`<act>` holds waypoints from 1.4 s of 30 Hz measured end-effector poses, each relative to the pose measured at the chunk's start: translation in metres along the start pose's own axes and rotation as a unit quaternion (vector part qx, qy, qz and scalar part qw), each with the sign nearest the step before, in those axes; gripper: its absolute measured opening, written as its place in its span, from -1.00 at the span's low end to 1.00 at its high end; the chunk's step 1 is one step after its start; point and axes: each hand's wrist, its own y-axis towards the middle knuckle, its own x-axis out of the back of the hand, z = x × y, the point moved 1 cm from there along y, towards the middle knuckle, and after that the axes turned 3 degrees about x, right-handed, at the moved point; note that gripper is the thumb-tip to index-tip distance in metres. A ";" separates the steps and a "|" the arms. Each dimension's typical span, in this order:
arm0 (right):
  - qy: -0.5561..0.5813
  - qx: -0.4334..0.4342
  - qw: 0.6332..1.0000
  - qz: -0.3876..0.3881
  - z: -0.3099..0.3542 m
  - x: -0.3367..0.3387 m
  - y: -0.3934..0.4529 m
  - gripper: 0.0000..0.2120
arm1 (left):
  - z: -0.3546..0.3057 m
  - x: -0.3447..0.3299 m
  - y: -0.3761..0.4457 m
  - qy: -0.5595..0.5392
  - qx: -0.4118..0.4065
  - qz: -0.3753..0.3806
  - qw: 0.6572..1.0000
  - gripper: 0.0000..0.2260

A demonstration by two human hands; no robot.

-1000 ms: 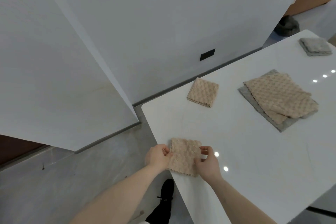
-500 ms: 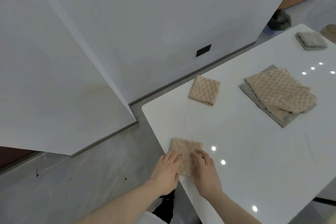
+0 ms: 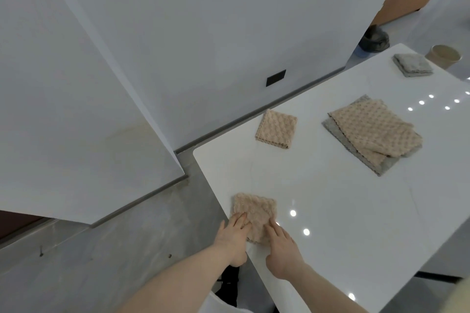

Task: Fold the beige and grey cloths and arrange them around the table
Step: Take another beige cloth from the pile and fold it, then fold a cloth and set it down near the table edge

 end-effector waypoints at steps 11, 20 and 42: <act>0.102 0.029 0.994 -0.018 -0.058 0.020 -0.061 -0.24 | -0.029 -0.021 -0.052 -0.093 0.017 -0.095 0.991 -0.32; 0.079 0.097 0.992 -0.003 -0.127 0.036 -0.129 -0.26 | -0.130 -0.080 -0.110 -0.248 0.110 -0.184 0.945 -0.41; 0.056 0.110 0.992 -0.038 -0.207 0.108 -0.144 -0.33 | -0.214 -0.024 -0.087 -0.249 0.075 -0.226 0.939 -0.41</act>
